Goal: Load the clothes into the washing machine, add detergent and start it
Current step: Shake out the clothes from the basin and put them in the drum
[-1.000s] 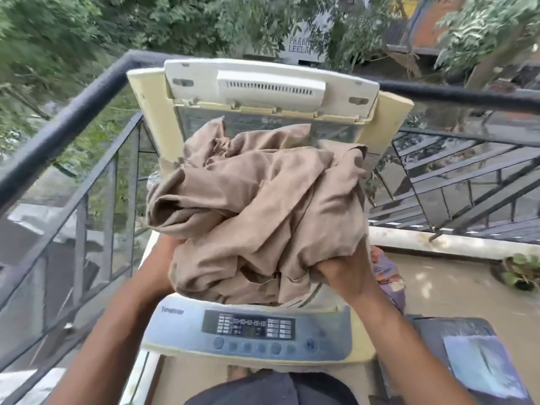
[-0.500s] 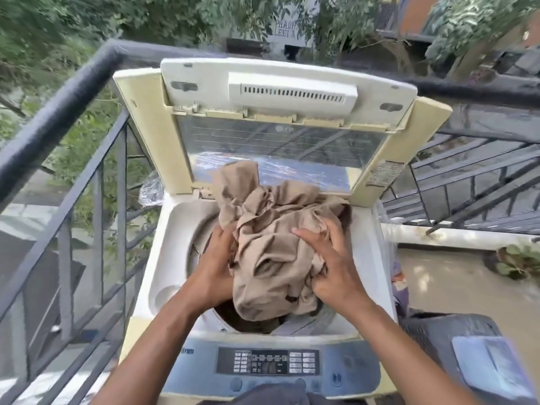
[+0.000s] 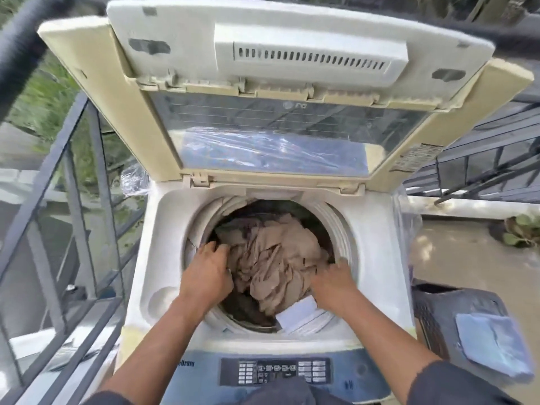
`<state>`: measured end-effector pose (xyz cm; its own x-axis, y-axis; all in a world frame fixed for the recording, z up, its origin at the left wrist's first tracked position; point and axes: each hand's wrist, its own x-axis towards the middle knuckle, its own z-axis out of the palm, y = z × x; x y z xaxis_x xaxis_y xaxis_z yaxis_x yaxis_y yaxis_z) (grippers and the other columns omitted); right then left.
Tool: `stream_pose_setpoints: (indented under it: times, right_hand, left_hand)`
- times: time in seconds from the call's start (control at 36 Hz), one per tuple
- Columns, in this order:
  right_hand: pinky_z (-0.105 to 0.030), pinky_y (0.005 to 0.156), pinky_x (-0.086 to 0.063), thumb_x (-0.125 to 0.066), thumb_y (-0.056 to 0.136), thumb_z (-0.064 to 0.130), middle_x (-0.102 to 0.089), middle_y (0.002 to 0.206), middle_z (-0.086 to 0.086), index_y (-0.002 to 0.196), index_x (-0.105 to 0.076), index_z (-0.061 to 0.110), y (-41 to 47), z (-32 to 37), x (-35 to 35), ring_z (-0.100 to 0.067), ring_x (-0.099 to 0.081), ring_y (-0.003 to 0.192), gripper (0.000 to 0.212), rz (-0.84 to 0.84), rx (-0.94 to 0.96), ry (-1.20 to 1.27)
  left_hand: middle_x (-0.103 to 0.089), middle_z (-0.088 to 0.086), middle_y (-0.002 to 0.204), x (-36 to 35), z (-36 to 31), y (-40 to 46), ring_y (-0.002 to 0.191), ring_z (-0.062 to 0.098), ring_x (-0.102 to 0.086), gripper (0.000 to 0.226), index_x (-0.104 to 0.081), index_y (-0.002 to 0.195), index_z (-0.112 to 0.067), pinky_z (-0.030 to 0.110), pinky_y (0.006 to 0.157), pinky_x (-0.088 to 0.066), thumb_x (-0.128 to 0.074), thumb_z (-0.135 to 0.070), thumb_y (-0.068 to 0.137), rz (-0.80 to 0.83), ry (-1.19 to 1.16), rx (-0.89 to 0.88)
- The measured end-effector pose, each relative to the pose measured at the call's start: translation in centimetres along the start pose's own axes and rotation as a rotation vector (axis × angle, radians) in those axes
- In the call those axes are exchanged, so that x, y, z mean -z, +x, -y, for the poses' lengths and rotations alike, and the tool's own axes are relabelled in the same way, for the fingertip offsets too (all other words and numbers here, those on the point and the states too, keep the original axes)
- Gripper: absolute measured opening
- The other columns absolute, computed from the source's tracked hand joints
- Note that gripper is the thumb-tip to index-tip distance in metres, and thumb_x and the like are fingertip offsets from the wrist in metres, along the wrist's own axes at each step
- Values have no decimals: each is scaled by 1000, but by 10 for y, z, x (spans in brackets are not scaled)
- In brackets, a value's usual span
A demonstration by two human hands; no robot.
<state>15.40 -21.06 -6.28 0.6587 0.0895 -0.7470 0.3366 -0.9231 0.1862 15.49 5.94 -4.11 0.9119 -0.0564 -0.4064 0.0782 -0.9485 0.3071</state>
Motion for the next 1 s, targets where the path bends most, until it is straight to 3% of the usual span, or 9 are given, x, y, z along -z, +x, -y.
stream_pose_setpoints:
  times: [0.11, 0.19, 0.31, 0.42, 0.53, 0.64, 0.81, 0.92, 1.0]
  right_hand:
    - [-35, 88, -39, -56, 92, 7, -69, 113, -5, 89, -61, 17, 3, 7, 16, -28, -65, 111, 11, -44, 1, 183]
    - [-31, 76, -38, -62, 92, 17, -62, 89, -2, 69, -47, 18, 5, 11, 15, -28, -67, 101, 27, -106, 5, 231]
    - [-32, 76, -47, -55, 93, 17, -60, 91, -3, 87, -58, 18, -2, 14, 16, -28, -65, 95, 7, -47, 49, 272]
    - [-32, 74, -43, -49, 100, 23, -65, 108, -5, 104, -62, 16, -12, 13, 11, -29, -64, 103, 16, -84, 66, 361]
    - [-31, 73, -41, -45, 103, 32, -64, 106, 0, 104, -63, 18, -31, 9, 9, -25, -64, 104, 23, -156, 55, 528]
    - [-35, 84, -50, -47, 103, 37, -70, 116, 3, 119, -64, 29, -54, 1, 9, -24, -65, 108, 25, -227, 30, 669]
    - [-36, 87, -56, -50, 101, 40, -72, 116, 11, 120, -67, 38, -85, -17, 2, -17, -66, 108, 25, -370, -1, 846]
    - [-39, 89, -57, -54, 100, 40, -73, 114, 11, 115, -68, 38, -106, -34, -3, -18, -69, 104, 21, -460, -28, 969]
    - [-38, 85, -58, -58, 98, 39, -74, 105, 16, 107, -69, 39, -118, -50, -8, -12, -69, 93, 14, -537, -49, 1045]
  left_hand:
    - [-67, 8, 140, 13, -11, 8, 128, 31, -62, 44, -61, 144, -19, 40, 104, -51, -57, -26, 100, 27, -44, 25]
    - [-69, 7, 136, 15, -14, 9, 126, 30, -64, 46, -60, 145, -21, 37, 102, -51, -60, -32, 100, 87, -52, 21]
    - [-71, 5, 131, 14, -16, 4, 120, 30, -66, 40, -61, 138, -22, 38, 96, -55, -59, -38, 101, 155, -23, 24]
    - [-72, 2, 127, 15, -21, -8, 115, 28, -68, 37, -61, 135, -26, 37, 91, -56, -58, -42, 102, 181, -54, 15]
    - [-76, -2, 114, 12, -26, -22, 105, 27, -71, 28, -60, 117, -28, 41, 88, -60, -57, -47, 98, 190, -96, 7]
    - [-77, -5, 121, 15, -42, -38, 110, 23, -72, 38, -64, 126, -33, 40, 94, -59, -57, -51, 93, 165, -180, -16]
    - [-77, -2, 123, 20, -75, -59, 115, 23, -73, 49, -68, 126, -33, 41, 99, -58, -55, -55, 84, 91, -297, -58]
    - [-76, -5, 125, 29, -108, -66, 115, 22, -71, 37, -70, 129, -32, 40, 100, -56, -65, -45, 94, 55, -262, -128]
    - [-77, -11, 120, 33, -133, -68, 110, 18, -73, 46, -69, 126, -34, 40, 97, -58, -52, -54, 88, 48, -272, -175]
